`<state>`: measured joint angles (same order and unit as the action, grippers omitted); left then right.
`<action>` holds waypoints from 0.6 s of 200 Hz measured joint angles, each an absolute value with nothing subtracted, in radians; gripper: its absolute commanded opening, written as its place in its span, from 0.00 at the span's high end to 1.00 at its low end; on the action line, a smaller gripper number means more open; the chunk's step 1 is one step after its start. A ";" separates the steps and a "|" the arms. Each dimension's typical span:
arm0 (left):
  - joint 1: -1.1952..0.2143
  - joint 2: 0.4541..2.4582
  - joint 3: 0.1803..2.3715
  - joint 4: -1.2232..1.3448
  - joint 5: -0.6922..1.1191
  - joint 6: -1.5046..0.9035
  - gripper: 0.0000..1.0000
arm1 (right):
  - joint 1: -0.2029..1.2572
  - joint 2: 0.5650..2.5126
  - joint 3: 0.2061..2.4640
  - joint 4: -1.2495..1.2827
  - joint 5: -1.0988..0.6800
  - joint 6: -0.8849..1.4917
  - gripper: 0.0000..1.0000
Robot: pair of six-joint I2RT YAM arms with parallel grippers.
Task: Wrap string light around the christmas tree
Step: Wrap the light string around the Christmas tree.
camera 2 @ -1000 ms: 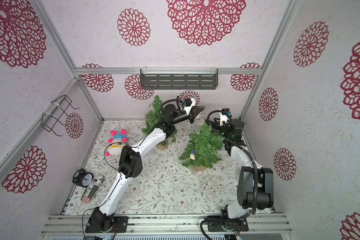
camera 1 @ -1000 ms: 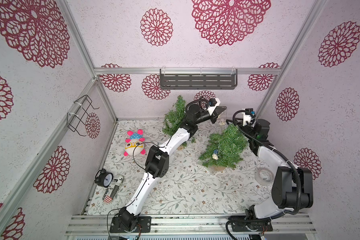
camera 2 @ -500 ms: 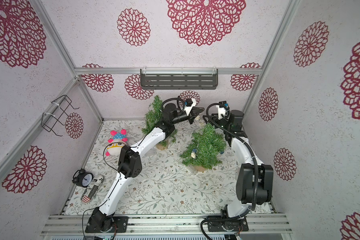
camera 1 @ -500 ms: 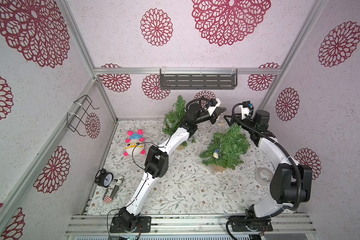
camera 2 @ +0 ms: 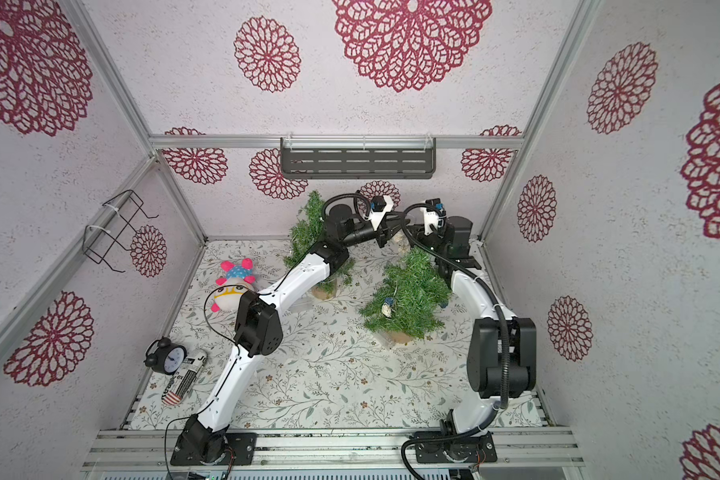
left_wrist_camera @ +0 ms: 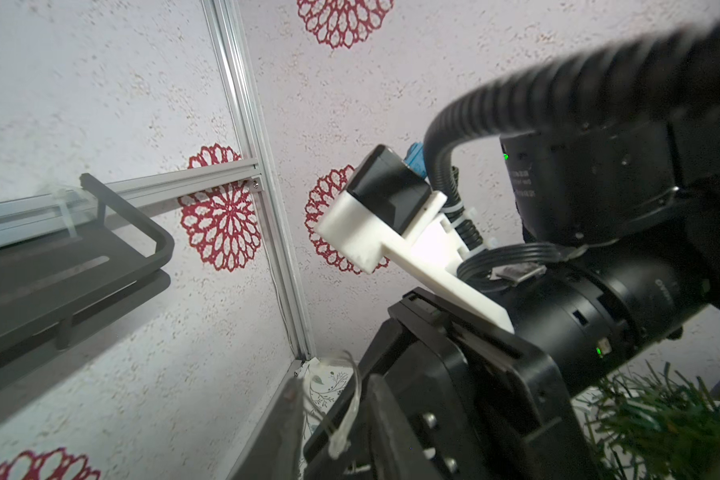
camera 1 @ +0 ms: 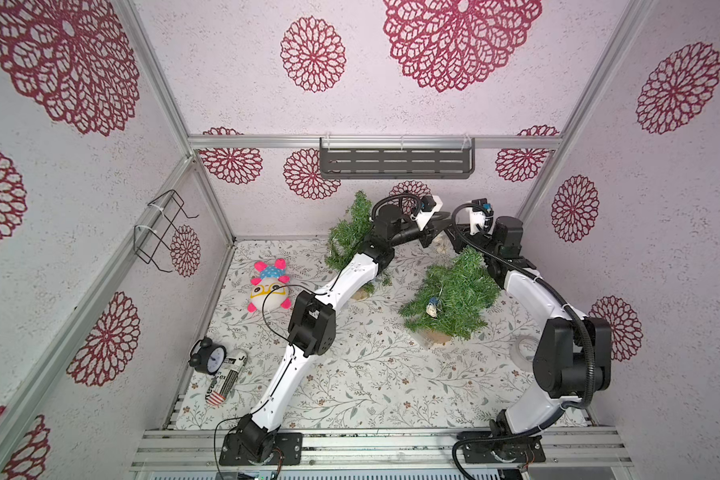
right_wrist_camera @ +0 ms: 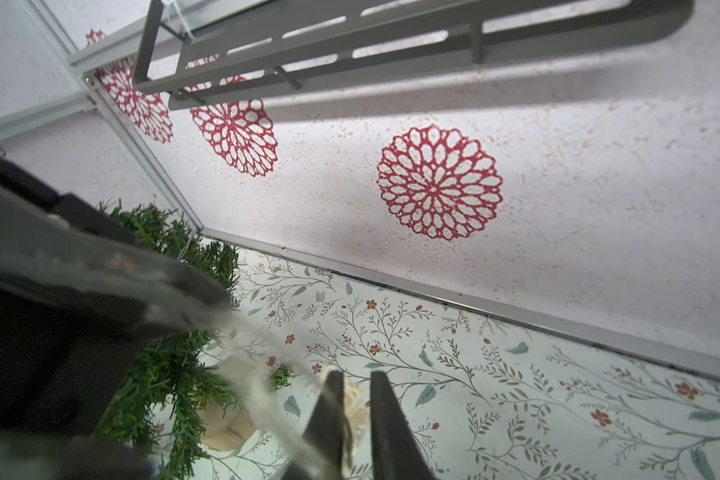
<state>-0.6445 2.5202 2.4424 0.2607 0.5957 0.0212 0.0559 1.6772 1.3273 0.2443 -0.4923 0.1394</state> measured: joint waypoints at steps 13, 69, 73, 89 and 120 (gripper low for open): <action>-0.644 2.494 2.412 0.247 0.592 0.029 0.55 | 0.055 1.671 1.327 0.249 -0.461 0.147 0.96; -0.644 2.229 2.119 0.109 0.507 0.120 0.43 | 0.044 1.593 1.323 0.271 -0.356 0.170 1.00; -0.644 2.205 2.096 0.097 0.497 0.127 0.43 | 0.044 1.586 1.322 0.272 -0.350 0.172 1.00; -0.642 2.120 2.018 0.052 0.456 0.135 0.43 | 0.043 1.561 1.317 0.286 -0.340 0.187 1.00; -0.639 2.035 1.933 -0.038 0.427 0.125 0.38 | 0.042 1.547 1.316 0.323 -0.342 0.226 1.00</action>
